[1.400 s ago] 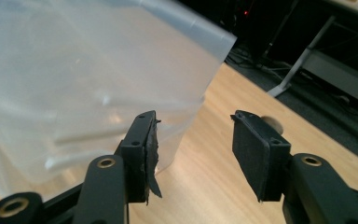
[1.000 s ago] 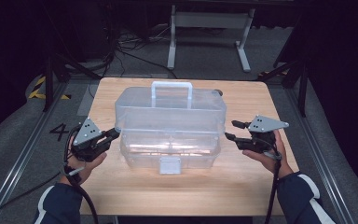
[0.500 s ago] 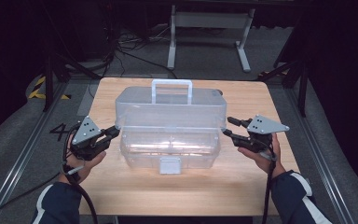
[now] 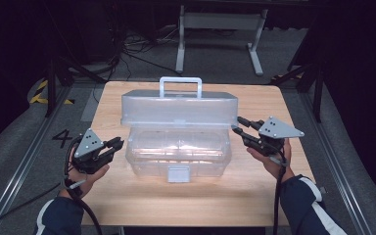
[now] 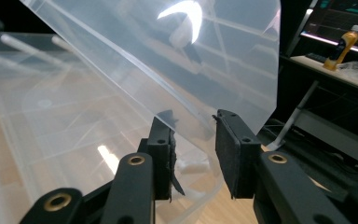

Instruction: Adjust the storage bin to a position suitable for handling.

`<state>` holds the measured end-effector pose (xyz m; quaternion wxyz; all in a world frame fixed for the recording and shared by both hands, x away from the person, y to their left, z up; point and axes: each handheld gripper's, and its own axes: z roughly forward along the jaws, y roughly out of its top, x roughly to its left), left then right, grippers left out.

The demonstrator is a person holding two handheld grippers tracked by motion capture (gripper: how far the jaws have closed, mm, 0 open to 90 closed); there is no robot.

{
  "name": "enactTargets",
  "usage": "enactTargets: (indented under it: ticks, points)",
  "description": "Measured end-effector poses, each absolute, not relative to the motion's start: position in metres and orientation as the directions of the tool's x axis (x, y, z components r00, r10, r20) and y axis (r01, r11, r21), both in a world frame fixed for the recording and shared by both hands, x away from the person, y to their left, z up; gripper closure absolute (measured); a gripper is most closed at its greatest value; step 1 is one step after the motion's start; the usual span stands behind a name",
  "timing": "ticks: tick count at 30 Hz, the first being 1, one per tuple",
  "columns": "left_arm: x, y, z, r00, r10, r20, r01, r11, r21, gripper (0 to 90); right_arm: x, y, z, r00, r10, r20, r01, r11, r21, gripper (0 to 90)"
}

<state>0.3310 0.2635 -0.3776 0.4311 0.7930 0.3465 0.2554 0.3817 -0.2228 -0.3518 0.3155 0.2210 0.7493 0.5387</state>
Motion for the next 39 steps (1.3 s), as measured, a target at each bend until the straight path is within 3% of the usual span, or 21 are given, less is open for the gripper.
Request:
enactTargets:
  ticks: [11, 27, 39]
  points:
    - [0.329, 0.261, -0.395, 0.639, 0.760, 0.117, 0.344, -0.419, 0.840, 75.9, 0.397, -0.218, -0.341, -0.672, 0.717, -0.186, -0.011, 0.241, 0.970, 69.7]
    - [0.333, 0.262, -0.406, 0.636, 0.765, 0.101, 0.368, -0.415, 0.832, 75.8, 0.414, -0.211, -0.334, -0.600, 0.770, -0.217, -0.026, 0.252, 0.967, 75.8]
    - [0.331, 0.265, -0.408, 0.631, 0.768, 0.110, 0.380, -0.430, 0.819, 70.5, 0.420, -0.208, -0.327, -0.582, 0.781, -0.226, -0.019, 0.265, 0.964, 77.6]
